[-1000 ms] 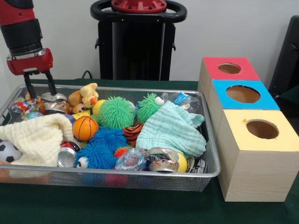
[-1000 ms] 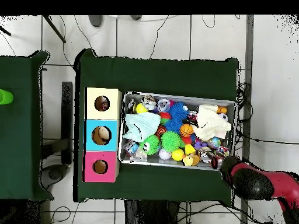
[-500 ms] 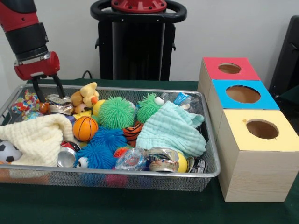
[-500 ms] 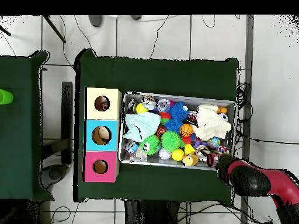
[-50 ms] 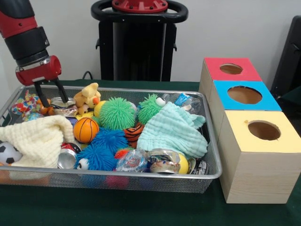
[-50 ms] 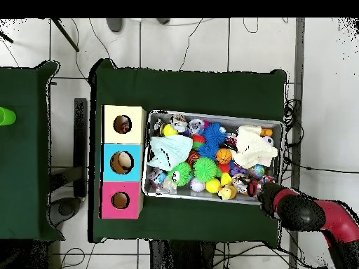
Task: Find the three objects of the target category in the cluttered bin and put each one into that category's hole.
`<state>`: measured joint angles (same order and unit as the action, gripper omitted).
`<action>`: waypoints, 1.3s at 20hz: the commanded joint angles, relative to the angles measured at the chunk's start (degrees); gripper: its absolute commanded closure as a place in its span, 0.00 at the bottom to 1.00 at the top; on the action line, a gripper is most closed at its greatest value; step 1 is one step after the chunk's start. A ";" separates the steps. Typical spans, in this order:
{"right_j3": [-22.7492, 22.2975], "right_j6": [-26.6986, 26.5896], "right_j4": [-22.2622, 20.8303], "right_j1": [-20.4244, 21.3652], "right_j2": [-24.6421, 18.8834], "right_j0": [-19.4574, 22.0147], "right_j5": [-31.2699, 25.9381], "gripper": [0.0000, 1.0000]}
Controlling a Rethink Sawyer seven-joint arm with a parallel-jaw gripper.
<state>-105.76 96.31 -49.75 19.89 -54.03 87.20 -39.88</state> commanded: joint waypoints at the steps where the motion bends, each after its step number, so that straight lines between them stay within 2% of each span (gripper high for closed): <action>1: 7.22 -23.94 0.67 -3.61 2.40 0.36 -8.91 0.00; 5: 8.05 -25.06 1.47 -3.10 1.86 0.40 -10.23 0.00; 11: 12.14 -28.88 4.84 -1.98 0.62 -0.83 -15.66 0.00; 17: 14.40 -31.05 6.66 -0.81 -0.06 -1.67 -19.14 0.00; 21: 15.07 -31.92 6.71 -0.94 -0.01 -1.65 -19.55 0.00; 26: 14.66 -32.31 5.25 -2.02 0.16 -1.34 -16.63 0.00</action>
<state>-97.31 83.06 -44.05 18.79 -54.01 87.07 -54.03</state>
